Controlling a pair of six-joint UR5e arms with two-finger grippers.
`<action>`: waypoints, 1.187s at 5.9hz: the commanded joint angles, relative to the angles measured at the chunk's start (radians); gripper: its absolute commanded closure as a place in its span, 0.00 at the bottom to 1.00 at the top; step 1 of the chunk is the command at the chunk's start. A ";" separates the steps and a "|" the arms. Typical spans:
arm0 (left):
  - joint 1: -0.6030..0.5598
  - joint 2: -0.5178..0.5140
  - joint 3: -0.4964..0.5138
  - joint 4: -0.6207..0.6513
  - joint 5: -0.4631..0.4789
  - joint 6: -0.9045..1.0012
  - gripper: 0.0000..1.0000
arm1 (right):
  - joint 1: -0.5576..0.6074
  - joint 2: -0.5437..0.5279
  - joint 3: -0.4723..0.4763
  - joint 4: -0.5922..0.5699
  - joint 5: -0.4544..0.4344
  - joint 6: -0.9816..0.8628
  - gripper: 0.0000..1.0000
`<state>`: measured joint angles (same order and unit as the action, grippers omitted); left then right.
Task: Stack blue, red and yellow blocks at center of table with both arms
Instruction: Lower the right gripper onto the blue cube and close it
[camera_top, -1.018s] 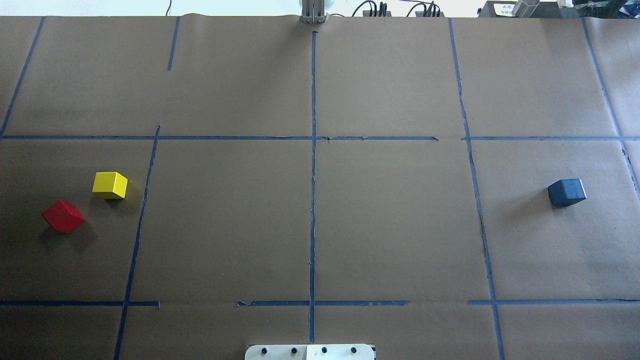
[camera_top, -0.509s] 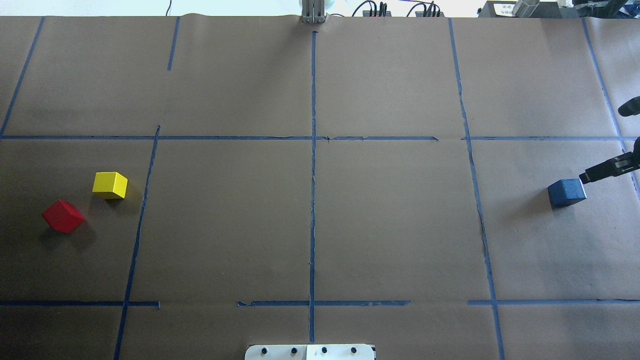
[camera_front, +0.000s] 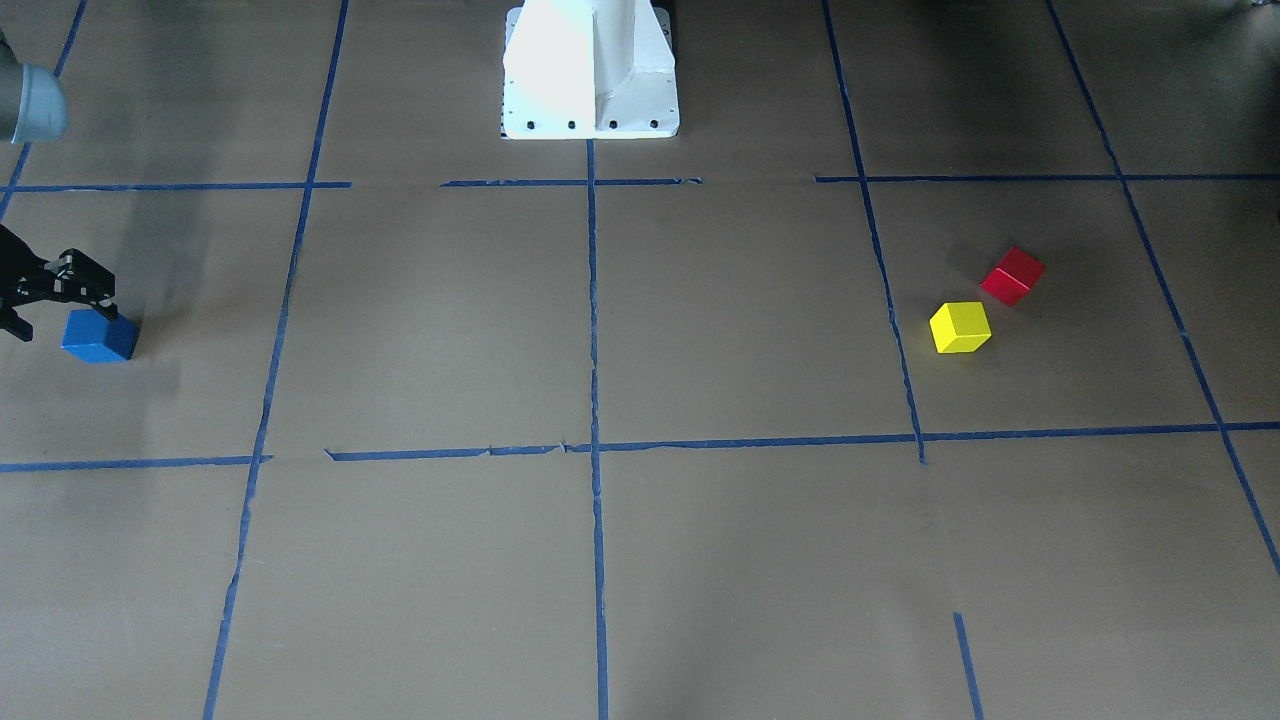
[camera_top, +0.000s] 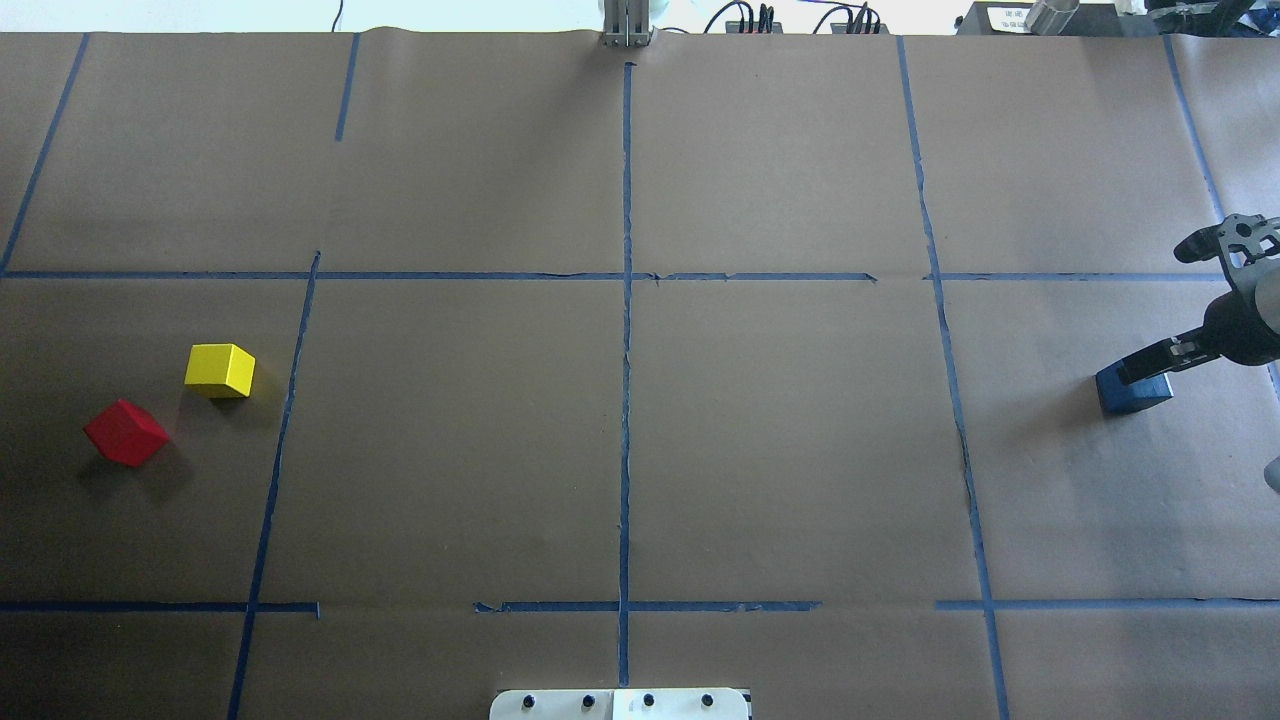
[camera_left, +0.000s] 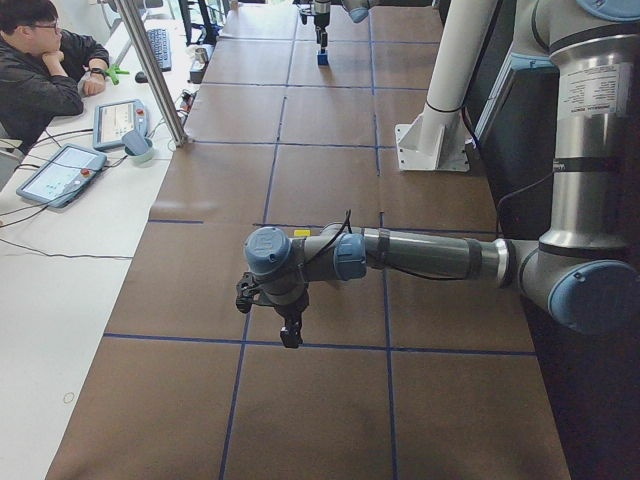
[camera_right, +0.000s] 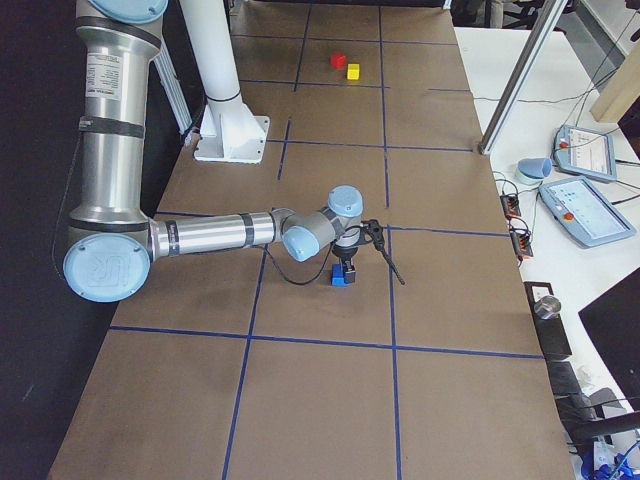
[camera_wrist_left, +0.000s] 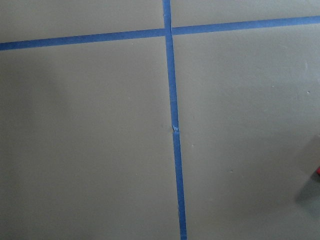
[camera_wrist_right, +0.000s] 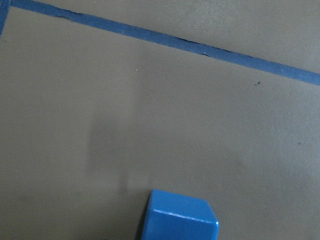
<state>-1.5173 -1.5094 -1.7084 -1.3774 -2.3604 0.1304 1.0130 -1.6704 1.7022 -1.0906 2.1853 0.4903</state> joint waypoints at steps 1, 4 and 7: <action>0.000 0.000 0.001 0.000 0.000 0.000 0.00 | -0.039 0.001 -0.025 0.001 -0.001 0.002 0.00; 0.000 0.000 0.003 0.000 0.001 0.000 0.00 | -0.070 0.020 -0.064 0.001 -0.001 0.002 0.30; 0.000 0.000 0.003 0.000 0.000 0.000 0.00 | -0.067 0.047 0.035 -0.011 -0.013 0.054 0.95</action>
<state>-1.5171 -1.5095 -1.7058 -1.3775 -2.3607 0.1304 0.9469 -1.6368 1.6865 -1.0927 2.1752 0.5081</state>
